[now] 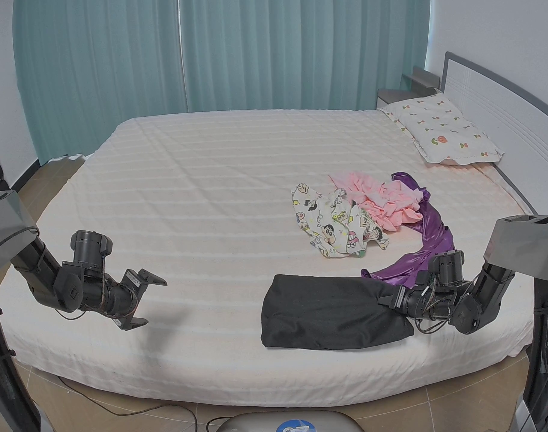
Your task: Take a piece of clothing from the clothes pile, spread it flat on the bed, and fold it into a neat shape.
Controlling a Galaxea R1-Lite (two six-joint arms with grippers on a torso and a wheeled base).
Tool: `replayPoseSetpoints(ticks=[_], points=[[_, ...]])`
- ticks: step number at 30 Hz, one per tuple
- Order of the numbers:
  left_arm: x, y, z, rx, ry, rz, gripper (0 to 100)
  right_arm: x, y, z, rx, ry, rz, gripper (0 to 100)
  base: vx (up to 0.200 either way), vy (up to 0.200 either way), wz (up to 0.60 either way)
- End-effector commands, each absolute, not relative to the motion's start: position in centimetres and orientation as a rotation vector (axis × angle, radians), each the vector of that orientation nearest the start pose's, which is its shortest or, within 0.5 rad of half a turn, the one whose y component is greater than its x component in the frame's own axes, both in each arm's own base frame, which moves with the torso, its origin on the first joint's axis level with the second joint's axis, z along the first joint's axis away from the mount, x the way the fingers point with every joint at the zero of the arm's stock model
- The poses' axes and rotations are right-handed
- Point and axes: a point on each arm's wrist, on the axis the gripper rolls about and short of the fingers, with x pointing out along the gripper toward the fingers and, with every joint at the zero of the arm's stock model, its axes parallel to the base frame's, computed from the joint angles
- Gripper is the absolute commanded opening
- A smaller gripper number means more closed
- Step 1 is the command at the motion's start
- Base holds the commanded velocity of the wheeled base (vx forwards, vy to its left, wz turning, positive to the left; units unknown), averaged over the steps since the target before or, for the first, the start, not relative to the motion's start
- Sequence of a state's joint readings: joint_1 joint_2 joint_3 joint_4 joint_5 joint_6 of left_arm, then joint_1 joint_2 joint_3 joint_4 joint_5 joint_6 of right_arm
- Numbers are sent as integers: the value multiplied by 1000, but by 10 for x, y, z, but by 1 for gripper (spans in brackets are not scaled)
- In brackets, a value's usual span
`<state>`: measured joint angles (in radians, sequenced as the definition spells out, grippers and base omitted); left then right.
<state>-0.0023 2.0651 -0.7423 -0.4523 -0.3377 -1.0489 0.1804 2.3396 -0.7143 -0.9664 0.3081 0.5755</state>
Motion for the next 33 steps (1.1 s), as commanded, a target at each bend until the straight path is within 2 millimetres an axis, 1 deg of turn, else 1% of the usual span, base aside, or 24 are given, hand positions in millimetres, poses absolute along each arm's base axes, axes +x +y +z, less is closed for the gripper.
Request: replayPoseSetpoints(ticks=[1,8,11,12,18,21,28,31,33], points=[[324,-8,36,-1117,959,166,100,347,70,-25,585,787,266,0,0,-200,0],[324,-8,36,-1114,959,165,100,347,71,-27,579,794,267,0,0,-200,0],[324,-8,36,-1113,959,164,100,346,71,-29,572,802,266,0,0,0,0],[324,-8,35,-1112,959,165,100,346,72,-30,568,802,270,100,0,0,0],[324,-8,35,-1112,961,164,100,342,74,-31,562,817,272,100,0,0,0],[324,-8,35,-1112,961,164,100,340,71,-28,564,812,266,100,0,0,0],[324,-8,35,-1112,961,164,100,347,57,-29,580,799,221,100,0,0,0],[324,-8,35,-1112,961,164,100,354,53,-35,597,807,201,100,0,0,0],[324,-8,35,-1112,961,164,100,360,52,-35,612,798,193,100,0,0,0]])
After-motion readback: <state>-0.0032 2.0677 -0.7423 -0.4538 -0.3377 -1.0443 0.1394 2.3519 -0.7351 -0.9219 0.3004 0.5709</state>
